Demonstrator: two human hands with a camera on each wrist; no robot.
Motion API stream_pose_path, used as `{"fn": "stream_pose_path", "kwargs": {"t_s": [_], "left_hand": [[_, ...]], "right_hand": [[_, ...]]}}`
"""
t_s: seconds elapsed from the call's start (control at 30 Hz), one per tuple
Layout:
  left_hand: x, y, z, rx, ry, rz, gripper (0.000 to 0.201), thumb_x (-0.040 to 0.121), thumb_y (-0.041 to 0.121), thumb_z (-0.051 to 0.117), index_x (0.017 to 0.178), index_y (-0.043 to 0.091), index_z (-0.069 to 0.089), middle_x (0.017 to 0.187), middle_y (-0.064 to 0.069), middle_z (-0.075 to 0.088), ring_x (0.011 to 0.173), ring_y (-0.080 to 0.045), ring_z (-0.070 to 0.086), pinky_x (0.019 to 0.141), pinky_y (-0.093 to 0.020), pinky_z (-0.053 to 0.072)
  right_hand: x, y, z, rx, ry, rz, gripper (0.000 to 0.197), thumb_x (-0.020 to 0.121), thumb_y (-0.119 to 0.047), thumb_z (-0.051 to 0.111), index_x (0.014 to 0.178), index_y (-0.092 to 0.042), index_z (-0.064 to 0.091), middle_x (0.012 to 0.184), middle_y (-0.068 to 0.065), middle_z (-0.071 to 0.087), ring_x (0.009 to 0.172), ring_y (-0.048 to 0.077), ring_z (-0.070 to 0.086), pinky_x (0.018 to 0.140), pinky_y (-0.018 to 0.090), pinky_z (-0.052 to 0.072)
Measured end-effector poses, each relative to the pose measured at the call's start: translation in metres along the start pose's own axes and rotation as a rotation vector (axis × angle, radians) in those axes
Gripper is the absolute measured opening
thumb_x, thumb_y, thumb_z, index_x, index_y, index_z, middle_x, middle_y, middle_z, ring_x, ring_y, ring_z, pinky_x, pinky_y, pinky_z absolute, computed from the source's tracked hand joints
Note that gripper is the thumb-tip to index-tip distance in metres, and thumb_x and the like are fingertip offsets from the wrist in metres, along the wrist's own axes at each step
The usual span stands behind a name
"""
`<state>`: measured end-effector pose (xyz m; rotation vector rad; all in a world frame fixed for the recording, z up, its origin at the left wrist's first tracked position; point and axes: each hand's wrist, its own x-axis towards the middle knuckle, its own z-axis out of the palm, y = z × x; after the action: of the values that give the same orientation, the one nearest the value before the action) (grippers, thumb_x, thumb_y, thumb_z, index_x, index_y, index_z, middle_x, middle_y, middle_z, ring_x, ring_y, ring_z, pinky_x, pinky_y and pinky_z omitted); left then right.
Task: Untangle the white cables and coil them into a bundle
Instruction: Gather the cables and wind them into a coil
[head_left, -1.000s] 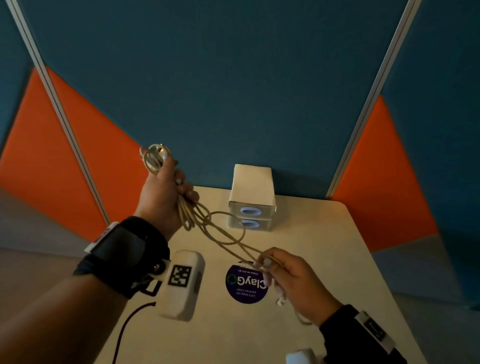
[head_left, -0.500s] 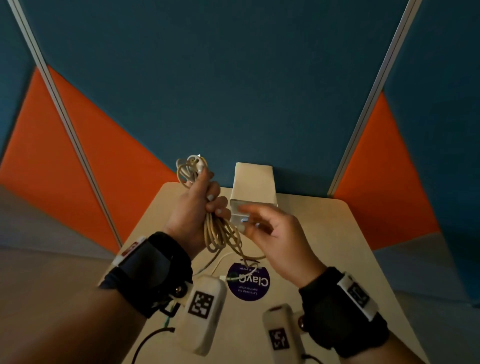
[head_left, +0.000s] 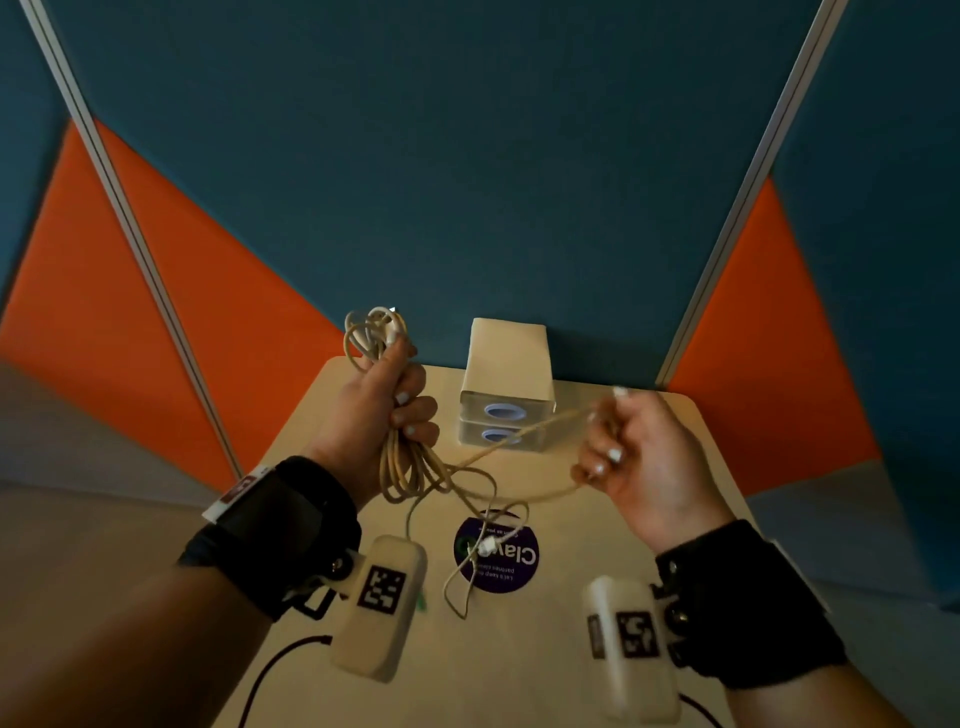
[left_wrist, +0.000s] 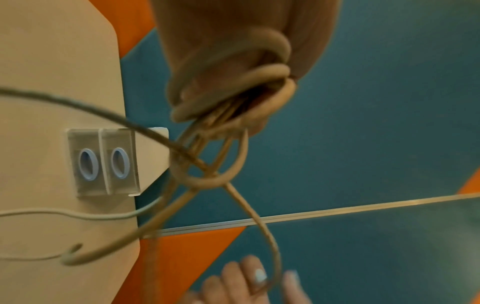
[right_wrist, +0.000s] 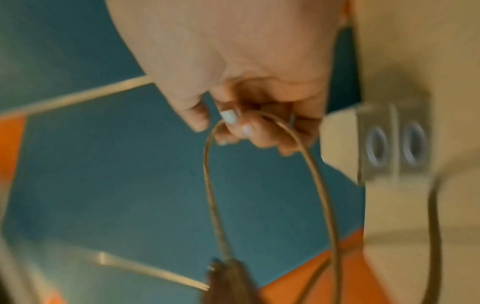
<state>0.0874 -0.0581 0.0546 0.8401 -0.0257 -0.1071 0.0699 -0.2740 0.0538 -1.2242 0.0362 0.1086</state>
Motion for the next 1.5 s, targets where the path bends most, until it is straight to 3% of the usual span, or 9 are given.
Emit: {"fn": "stream_pose_path", "kwargs": {"t_s": [0.17, 0.5, 0.63, 0.83, 0.97, 1.07, 1.2, 1.4, 1.5], "left_hand": [[0.002, -0.005, 0.013, 0.071, -0.044, 0.009, 0.026, 0.098, 0.036, 0.04, 0.077, 0.022, 0.046, 0.05, 0.007, 0.032, 0.034, -0.002, 0.027, 0.035, -0.014, 0.028], [0.004, -0.006, 0.01, 0.103, -0.012, 0.036, 0.023, 0.098, 0.034, 0.04, 0.079, 0.022, 0.046, 0.049, 0.008, 0.034, 0.034, -0.003, 0.027, 0.034, -0.015, 0.03], [0.003, -0.007, 0.008, 0.138, -0.003, 0.049, 0.023, 0.098, 0.034, 0.04, 0.079, 0.022, 0.046, 0.05, 0.007, 0.034, 0.036, -0.004, 0.027, 0.035, -0.017, 0.029], [0.005, 0.001, -0.007, 0.068, 0.065, 0.068, 0.026, 0.098, 0.036, 0.042, 0.076, 0.023, 0.047, 0.051, 0.008, 0.032, 0.036, -0.003, 0.025, 0.036, -0.016, 0.027], [0.006, 0.003, -0.001, 0.023, 0.035, 0.068, 0.026, 0.098, 0.037, 0.042, 0.077, 0.023, 0.046, 0.05, 0.008, 0.032, 0.035, -0.002, 0.026, 0.034, -0.016, 0.029], [0.004, 0.0, 0.006, -0.009, -0.003, 0.055, 0.025, 0.098, 0.037, 0.042, 0.078, 0.023, 0.045, 0.048, 0.008, 0.032, 0.034, -0.001, 0.026, 0.033, -0.015, 0.028], [0.002, -0.004, 0.015, -0.052, -0.041, 0.041, 0.024, 0.098, 0.036, 0.041, 0.079, 0.022, 0.044, 0.048, 0.007, 0.033, 0.034, -0.002, 0.027, 0.033, -0.015, 0.029], [0.004, -0.002, 0.026, -0.135, -0.094, 0.074, 0.027, 0.098, 0.036, 0.038, 0.075, 0.021, 0.044, 0.047, 0.007, 0.033, 0.032, -0.002, 0.028, 0.032, -0.014, 0.031], [0.005, 0.003, 0.032, -0.195, -0.093, 0.102, 0.03, 0.098, 0.035, 0.037, 0.072, 0.021, 0.042, 0.045, 0.007, 0.033, 0.031, -0.002, 0.029, 0.033, -0.013, 0.03]], "right_hand": [[-0.008, 0.002, 0.019, -1.449, -0.089, -0.458, 0.056, 0.078, -0.044, 0.06, 0.128, -0.024, 0.043, 0.122, -0.005, 0.056, 0.112, 0.015, 0.051, 0.094, 0.04, 0.042], [-0.01, 0.013, 0.032, -1.208, -0.374, -0.453, 0.019, 0.092, -0.024, 0.051, 0.089, -0.018, 0.069, 0.085, -0.002, 0.069, 0.078, 0.009, 0.062, 0.076, 0.033, 0.053], [-0.007, 0.01, 0.019, -0.856, -0.125, -0.544, 0.016, 0.09, -0.015, 0.053, 0.086, -0.02, 0.067, 0.083, -0.009, 0.066, 0.079, -0.004, 0.06, 0.068, 0.006, 0.046], [0.001, -0.001, -0.018, -0.133, 0.249, -0.35, 0.035, 0.098, -0.02, 0.038, 0.07, -0.023, 0.057, 0.062, -0.003, 0.05, 0.042, 0.007, 0.037, 0.047, 0.026, 0.03], [0.005, 0.018, -0.027, -0.437, 0.436, -0.159, 0.028, 0.098, -0.025, 0.035, 0.081, -0.017, 0.055, 0.071, 0.004, 0.056, 0.057, 0.016, 0.05, 0.054, 0.029, 0.037], [0.003, 0.026, -0.02, -1.048, 0.331, -0.079, 0.026, 0.094, -0.026, 0.047, 0.117, -0.014, 0.048, 0.119, 0.01, 0.058, 0.095, 0.023, 0.057, 0.072, 0.03, 0.046], [-0.005, 0.028, 0.002, -1.337, 0.239, -0.226, 0.095, 0.079, -0.033, 0.067, 0.146, -0.023, 0.0, 0.158, 0.004, 0.01, 0.141, 0.022, 0.02, 0.11, 0.049, 0.028], [-0.01, 0.039, 0.035, -0.659, -0.482, -0.149, 0.085, 0.064, -0.053, 0.063, 0.14, -0.035, 0.029, 0.125, -0.017, 0.048, 0.121, 0.001, 0.043, 0.102, 0.026, 0.035], [-0.004, 0.055, 0.04, -0.631, -0.438, -0.171, 0.017, 0.082, -0.023, 0.067, 0.097, -0.022, 0.06, 0.075, 0.001, 0.064, 0.071, 0.01, 0.064, 0.074, 0.024, 0.049]]}}
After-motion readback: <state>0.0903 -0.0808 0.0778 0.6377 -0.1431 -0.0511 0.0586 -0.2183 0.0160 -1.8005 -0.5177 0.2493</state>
